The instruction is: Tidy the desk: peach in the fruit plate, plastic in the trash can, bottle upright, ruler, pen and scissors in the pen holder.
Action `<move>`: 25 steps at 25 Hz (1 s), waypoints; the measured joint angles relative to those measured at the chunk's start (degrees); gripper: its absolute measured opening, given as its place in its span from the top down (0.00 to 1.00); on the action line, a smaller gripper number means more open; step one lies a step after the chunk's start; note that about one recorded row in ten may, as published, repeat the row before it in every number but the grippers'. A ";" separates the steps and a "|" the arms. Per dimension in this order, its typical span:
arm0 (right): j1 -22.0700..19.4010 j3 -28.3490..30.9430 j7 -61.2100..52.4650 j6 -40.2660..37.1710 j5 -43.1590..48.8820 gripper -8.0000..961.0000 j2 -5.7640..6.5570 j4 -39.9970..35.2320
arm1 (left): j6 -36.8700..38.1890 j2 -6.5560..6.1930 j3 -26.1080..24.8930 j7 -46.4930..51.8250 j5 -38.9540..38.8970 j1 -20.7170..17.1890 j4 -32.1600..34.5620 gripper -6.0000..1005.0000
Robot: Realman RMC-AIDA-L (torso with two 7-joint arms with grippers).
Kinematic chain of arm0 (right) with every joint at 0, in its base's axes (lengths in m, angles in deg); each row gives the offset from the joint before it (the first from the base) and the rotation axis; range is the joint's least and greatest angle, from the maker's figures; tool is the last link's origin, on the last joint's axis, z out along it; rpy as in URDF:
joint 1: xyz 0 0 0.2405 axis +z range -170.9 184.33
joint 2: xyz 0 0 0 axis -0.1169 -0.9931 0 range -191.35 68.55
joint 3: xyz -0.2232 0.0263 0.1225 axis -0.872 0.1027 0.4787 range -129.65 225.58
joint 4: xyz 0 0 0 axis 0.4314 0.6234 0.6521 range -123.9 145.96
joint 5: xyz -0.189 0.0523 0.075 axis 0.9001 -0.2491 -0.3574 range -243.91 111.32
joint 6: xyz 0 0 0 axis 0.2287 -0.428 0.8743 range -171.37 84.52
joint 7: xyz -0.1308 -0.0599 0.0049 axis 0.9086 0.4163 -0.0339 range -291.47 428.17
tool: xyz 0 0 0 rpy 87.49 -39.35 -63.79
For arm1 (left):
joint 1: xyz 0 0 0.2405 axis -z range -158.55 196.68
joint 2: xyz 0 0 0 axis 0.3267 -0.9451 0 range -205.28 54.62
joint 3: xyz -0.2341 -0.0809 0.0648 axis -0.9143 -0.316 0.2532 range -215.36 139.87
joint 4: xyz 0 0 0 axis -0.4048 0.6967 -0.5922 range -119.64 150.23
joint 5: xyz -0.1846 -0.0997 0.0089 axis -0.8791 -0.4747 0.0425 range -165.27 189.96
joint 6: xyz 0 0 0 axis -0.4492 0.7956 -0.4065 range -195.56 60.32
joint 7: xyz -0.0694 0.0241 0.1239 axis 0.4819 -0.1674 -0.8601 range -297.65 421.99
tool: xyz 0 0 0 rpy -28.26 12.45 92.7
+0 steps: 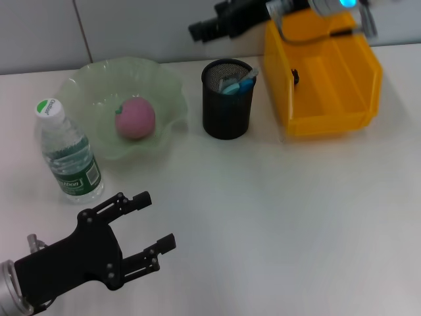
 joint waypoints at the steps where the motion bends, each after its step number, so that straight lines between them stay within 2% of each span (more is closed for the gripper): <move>1: -3.57 -1.34 3.43 0.82 -4.23 0.30 -0.10 -1.80 | 0.03 -0.11 -0.01 0.20 0.04 0.14 -0.01 0.22; 2: -9.04 -2.85 9.97 1.48 -12.21 0.30 -0.15 -3.48 | 0.09 -0.21 0.00 0.36 0.07 0.21 0.07 0.22; 4: -14.01 -3.15 15.51 -0.03 -19.45 0.30 0.01 -2.81 | 0.18 -0.28 -0.01 0.40 0.09 0.21 0.18 0.22; 5: -16.02 -2.88 18.16 -1.42 -22.48 0.30 0.09 -1.80 | -0.01 -0.45 0.00 0.44 0.20 0.34 0.12 0.22; 6: -16.02 -2.88 18.16 -1.42 -22.48 0.30 0.09 -1.80 | -0.01 -0.45 0.00 0.44 0.20 0.34 0.12 0.22; 7: -19.52 -2.00 23.90 -5.04 -27.37 0.30 0.11 0.92 | -0.72 -0.67 0.33 0.94 0.50 0.96 -0.42 0.22; 8: -19.52 -2.00 23.90 -5.04 -27.37 0.30 0.11 0.92 | -0.72 -0.67 0.33 0.94 0.50 0.96 -0.42 0.22; 11: -24.15 -0.65 34.41 -11.34 -35.38 0.30 0.07 7.95 | -1.23 -0.90 0.34 2.67 3.16 2.15 -0.83 0.22; 12: -25.68 0.98 41.43 -15.91 -39.74 0.30 0.14 15.37 | -1.23 -1.10 0.13 4.64 5.56 3.05 -0.55 0.22; 13: -25.68 0.98 41.43 -15.91 -39.74 0.30 0.14 15.37 | -1.19 -1.35 0.05 5.95 6.97 3.80 -0.35 0.22; 16: -25.65 5.39 52.89 -23.50 -41.93 0.30 0.46 28.98 | -1.04 -1.97 0.05 7.98 8.76 5.14 -0.18 0.22; 17: -24.58 7.76 59.62 -26.73 -41.93 0.30 1.40 38.35 | -0.72 -2.71 0.03 10.15 10.04 6.64 -0.12 0.22; 18: -24.58 7.76 59.62 -26.73 -41.93 0.30 1.40 38.35 | -0.72 -2.71 0.03 10.15 10.04 6.64 -0.12 0.22; 20: -23.50 8.72 64.34 -28.19 -41.93 0.30 2.66 45.73 | -0.08 -3.48 -0.01 11.97 11.09 8.10 -0.02 0.22; 23: -22.52 9.02 68.14 -28.01 -38.91 0.30 4.37 51.53 | 0.85 -4.48 -0.03 14.68 13.46 10.34 0.51 0.22; 25: -22.35 9.12 68.73 -26.98 -36.27 0.30 4.53 51.51 | 0.92 -4.78 -0.30 15.87 14.94 11.26 0.71 0.22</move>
